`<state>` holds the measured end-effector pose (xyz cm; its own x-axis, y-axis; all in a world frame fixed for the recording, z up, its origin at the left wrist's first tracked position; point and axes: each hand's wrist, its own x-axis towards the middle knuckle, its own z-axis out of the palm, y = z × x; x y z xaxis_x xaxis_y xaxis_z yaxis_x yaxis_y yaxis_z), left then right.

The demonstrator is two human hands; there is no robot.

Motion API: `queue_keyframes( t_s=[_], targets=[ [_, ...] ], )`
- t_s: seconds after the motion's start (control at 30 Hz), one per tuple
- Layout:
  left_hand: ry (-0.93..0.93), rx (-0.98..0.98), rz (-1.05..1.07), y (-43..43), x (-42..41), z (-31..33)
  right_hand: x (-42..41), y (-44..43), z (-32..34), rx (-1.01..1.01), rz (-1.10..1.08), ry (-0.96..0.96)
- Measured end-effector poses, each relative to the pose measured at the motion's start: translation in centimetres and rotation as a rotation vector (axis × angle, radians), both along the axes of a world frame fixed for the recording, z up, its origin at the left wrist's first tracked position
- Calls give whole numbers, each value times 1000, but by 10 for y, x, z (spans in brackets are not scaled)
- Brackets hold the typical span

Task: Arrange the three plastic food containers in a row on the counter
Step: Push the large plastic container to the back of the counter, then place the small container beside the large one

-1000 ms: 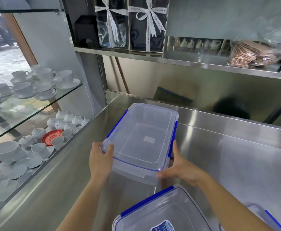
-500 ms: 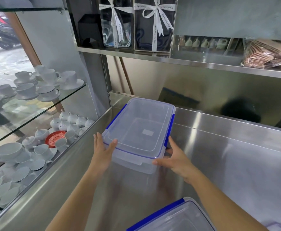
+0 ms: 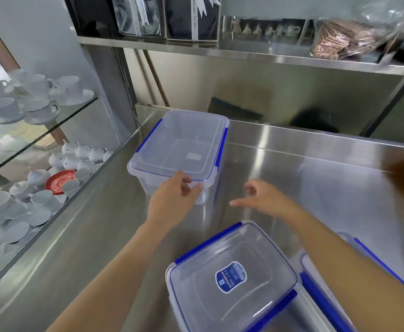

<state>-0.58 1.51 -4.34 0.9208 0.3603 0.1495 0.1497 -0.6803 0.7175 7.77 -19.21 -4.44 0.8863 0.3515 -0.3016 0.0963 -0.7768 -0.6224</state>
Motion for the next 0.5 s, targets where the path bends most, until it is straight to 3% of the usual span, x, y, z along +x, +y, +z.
queue_keyframes(
  t_s=[0.07,0.17,0.33,0.5],
  targets=[
    [218,39,-139,-12,-3,-7,-8,-19,6,-224,151,127],
    [422,58,-241,-24,-9,-21,-21,-41,2,-334,287,295],
    [643,-92,-393,-29,-19,-34,-39,-47,-12,-200,220,296],
    [546,-279,-278,-38,-30,-41,-42,-30,-27,66,-46,80]
  ],
)
